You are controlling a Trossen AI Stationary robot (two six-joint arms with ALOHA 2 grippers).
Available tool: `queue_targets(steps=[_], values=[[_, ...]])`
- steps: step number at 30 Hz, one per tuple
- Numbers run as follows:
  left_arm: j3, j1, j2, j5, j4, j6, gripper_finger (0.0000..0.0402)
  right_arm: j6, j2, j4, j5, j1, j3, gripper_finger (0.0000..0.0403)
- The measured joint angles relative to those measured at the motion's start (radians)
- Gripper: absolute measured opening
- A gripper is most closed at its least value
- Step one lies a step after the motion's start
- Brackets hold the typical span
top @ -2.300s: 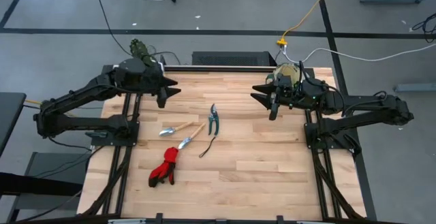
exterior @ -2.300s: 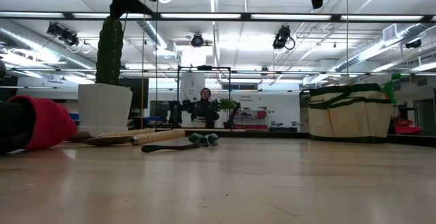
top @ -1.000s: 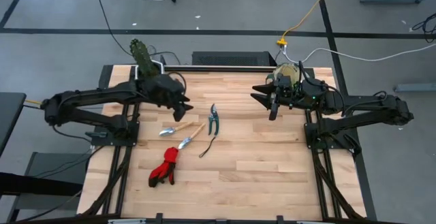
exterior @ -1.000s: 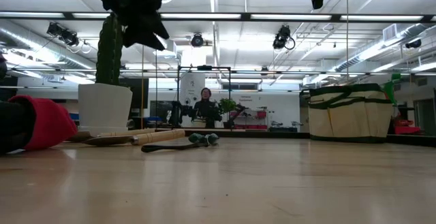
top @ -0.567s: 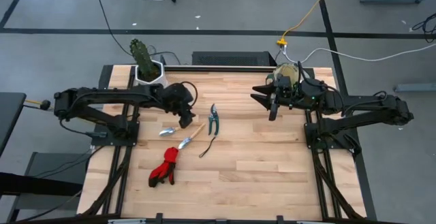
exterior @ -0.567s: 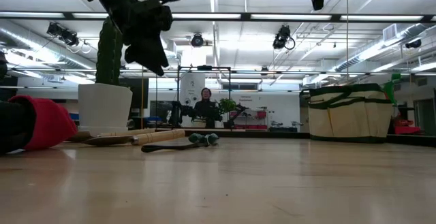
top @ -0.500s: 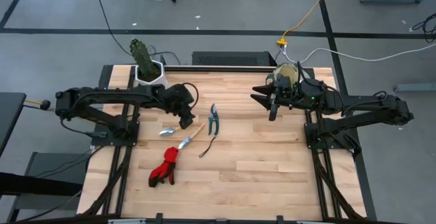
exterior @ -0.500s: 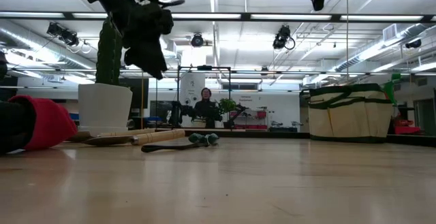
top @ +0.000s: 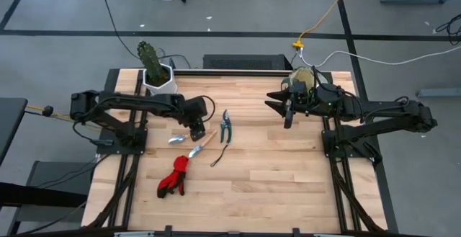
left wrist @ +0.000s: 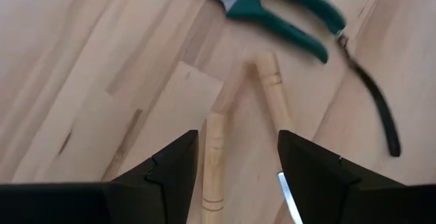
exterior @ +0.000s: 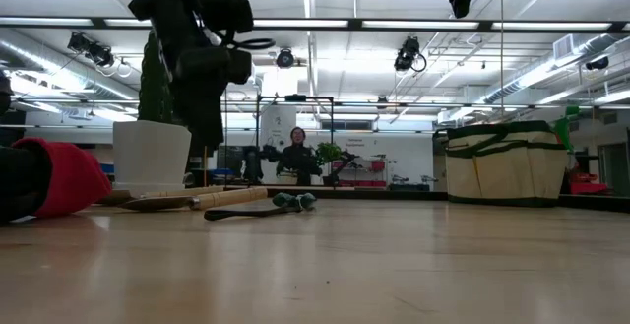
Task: Pick & Place Garden tools in Gardening bag
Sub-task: Put the left brown trowel into the white gardening bag
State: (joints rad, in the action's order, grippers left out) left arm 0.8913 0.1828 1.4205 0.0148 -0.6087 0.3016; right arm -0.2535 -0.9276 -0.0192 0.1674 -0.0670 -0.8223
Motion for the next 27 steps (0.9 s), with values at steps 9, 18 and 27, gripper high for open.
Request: queue_targets(steps=[9,18,27], values=[[0.000,-0.020,0.036,0.018,-0.038,-0.002,0.0209,0.000,0.000,-0.007,0.000,0.000,0.000,0.0162],[0.000,-0.025,0.061,0.045,-0.051,0.006,0.0209,0.000,0.000,-0.020,-0.001,0.000,0.000,0.0162],[0.000,-0.078,0.061,0.129,-0.051,0.009,0.0209,-0.004,0.000,-0.028,-0.001,0.000,0.000,0.0162]])
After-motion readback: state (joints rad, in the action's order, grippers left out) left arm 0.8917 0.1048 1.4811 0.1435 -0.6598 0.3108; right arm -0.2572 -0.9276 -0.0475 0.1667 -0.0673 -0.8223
